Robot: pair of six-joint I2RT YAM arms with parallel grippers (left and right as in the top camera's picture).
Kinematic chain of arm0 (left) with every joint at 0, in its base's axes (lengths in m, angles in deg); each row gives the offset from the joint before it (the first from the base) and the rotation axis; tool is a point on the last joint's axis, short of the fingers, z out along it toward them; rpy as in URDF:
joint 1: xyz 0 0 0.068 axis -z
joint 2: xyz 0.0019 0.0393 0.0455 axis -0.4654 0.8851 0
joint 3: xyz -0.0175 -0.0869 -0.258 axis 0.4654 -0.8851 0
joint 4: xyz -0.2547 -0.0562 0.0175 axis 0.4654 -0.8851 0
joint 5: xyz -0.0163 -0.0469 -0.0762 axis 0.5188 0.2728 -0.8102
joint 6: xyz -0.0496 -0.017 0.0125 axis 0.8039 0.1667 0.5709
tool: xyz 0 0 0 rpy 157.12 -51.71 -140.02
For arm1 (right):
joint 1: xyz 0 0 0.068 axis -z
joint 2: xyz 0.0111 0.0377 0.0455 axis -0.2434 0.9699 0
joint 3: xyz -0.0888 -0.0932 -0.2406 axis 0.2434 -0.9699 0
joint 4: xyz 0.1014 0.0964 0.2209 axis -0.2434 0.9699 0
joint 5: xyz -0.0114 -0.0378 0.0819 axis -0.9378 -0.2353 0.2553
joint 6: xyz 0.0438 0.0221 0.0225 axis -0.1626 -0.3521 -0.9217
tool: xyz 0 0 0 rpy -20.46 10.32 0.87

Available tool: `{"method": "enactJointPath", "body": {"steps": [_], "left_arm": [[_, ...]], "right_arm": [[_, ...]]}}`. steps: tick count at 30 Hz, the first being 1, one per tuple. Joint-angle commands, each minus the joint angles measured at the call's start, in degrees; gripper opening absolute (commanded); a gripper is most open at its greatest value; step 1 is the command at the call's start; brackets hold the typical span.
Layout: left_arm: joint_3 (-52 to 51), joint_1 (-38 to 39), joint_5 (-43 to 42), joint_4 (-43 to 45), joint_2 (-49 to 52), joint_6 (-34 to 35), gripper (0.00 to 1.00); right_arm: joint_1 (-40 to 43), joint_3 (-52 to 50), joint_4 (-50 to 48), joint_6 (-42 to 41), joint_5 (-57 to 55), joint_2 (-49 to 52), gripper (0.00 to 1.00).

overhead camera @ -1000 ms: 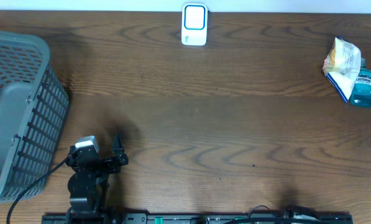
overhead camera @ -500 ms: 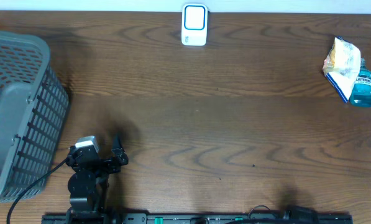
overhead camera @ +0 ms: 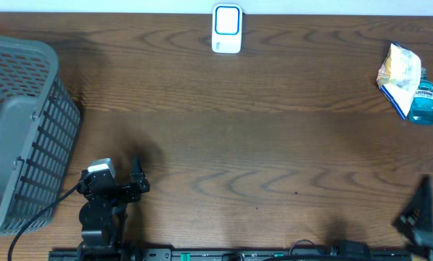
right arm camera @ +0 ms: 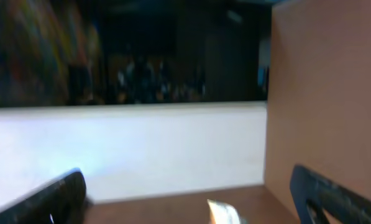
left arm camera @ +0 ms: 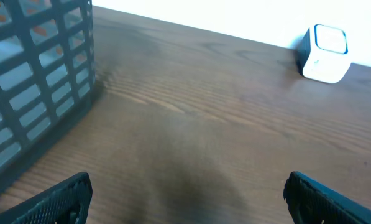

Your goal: Scan the item barcode

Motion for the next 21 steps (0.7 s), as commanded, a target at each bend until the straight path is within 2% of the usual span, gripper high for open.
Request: {"method": "enactJointPath", "body": {"steps": [1, 7, 10, 21], "left_arm": [[-0.1, -0.3, 0.1, 0.1, -0.3, 0.5, 0.98], [-0.1, -0.3, 0.1, 0.1, -0.3, 0.5, 0.98], [-0.1, -0.3, 0.1, 0.1, -0.3, 0.5, 0.98], [-0.1, -0.3, 0.1, 0.1, -0.3, 0.5, 0.98]], "right_arm": [[-1.3, -13.9, -6.6, -1.8, 0.3, -3.9, 0.99], [-2.4, -35.1, -20.4, -7.3, 0.3, -12.5, 0.99], [-2.9, -43.1, -24.7, -7.2, 0.3, -17.4, 0.99], [-3.4, -61.2, -41.2, -8.4, -0.6, -17.1, 0.99]]}}
